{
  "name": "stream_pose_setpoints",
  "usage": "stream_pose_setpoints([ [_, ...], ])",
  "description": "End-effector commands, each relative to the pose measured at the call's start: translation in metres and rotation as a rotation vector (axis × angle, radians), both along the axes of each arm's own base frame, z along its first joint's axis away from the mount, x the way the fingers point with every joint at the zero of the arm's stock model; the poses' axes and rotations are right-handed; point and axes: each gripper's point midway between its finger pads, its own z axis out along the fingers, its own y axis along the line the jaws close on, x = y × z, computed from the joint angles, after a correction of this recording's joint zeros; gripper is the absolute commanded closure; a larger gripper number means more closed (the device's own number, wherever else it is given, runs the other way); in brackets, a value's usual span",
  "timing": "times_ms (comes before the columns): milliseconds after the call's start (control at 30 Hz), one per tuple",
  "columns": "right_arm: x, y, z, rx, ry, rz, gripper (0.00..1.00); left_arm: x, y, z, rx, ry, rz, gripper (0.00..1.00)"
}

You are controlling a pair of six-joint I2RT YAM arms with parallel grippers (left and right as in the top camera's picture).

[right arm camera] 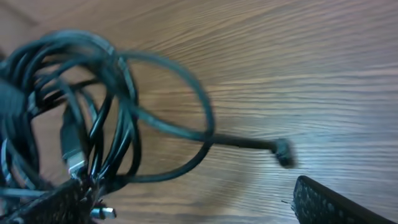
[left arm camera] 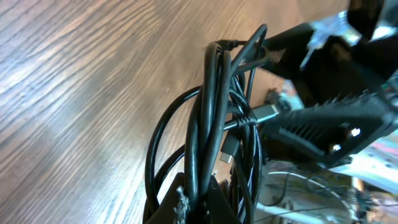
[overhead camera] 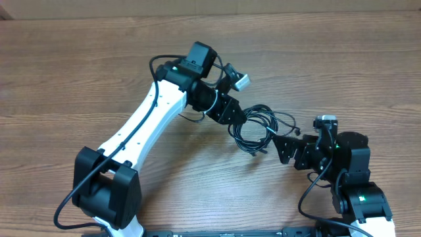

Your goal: Untangle cables

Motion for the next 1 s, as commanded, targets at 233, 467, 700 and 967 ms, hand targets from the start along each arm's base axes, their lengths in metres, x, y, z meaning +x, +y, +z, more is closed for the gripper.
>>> stream_pose_setpoints([
  [233,0.001,0.006,0.011,0.003,-0.04,0.048,0.0,-0.02,-0.016,0.055,-0.252,-0.046,-0.137,0.96],
  [467,0.003,-0.02,-0.007,-0.061,0.042,-0.118,0.0,-0.036,-0.021,0.084,-0.439,-0.025,-0.225,0.96],
  [700,0.002,-0.048,-0.033,-0.126,0.164,-0.294,0.0,-0.036,-0.021,0.085,-0.447,-0.025,-0.226,0.96],
  [967,0.001,-0.048,-0.035,-0.099,0.191,-0.324,0.0,-0.006,-0.012,0.055,-0.227,0.023,-0.036,0.96],
])
